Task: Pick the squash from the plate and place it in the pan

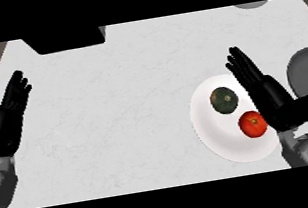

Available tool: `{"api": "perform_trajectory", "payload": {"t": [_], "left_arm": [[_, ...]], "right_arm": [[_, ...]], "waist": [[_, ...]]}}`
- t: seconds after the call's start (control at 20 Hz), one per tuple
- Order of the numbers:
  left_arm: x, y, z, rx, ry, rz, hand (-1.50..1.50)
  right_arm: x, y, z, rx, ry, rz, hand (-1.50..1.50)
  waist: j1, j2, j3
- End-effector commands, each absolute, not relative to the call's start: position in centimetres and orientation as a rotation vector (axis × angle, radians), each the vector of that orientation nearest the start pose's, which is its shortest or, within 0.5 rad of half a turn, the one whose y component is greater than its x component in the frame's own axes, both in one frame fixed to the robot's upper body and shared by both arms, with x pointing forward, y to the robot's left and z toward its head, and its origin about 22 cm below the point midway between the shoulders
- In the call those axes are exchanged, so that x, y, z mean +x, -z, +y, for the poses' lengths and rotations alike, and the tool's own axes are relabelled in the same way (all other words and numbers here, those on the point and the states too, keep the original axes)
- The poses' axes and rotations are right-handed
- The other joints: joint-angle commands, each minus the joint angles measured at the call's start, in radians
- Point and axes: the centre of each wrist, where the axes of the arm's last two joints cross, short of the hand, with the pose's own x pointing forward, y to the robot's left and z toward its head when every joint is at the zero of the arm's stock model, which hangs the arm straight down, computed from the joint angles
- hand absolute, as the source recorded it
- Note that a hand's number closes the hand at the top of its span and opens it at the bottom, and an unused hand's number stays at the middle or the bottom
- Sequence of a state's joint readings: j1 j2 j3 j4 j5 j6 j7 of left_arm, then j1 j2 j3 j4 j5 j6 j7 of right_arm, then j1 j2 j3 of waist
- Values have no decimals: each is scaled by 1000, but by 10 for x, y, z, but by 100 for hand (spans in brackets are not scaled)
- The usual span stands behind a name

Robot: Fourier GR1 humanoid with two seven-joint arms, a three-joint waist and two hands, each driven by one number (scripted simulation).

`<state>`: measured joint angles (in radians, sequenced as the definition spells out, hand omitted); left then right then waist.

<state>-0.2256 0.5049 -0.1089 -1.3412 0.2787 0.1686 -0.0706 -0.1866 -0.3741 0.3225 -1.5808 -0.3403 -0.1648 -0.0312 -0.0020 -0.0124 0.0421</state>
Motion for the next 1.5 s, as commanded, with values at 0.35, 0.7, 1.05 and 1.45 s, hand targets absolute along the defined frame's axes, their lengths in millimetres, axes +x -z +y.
{"api": "perform_trajectory", "payload": {"t": [0.35,0.7,1.05,1.45], "left_arm": [[294,-51,275,118,354,-1568,0],[277,-49,249,71,356,-1498,0],[275,-53,245,73,375,-1506,0],[277,-54,255,76,380,-1494,0]], "right_arm": [[308,-65,-355,-675,-716,-1389,150],[303,46,-298,-610,-302,-1466,-150],[339,-23,-308,-757,-728,-1212,-150],[375,-70,-267,-658,-1067,-807,-150]], "waist": [[48,35,-63],[13,14,-41],[17,10,-44],[30,13,-45]]}}
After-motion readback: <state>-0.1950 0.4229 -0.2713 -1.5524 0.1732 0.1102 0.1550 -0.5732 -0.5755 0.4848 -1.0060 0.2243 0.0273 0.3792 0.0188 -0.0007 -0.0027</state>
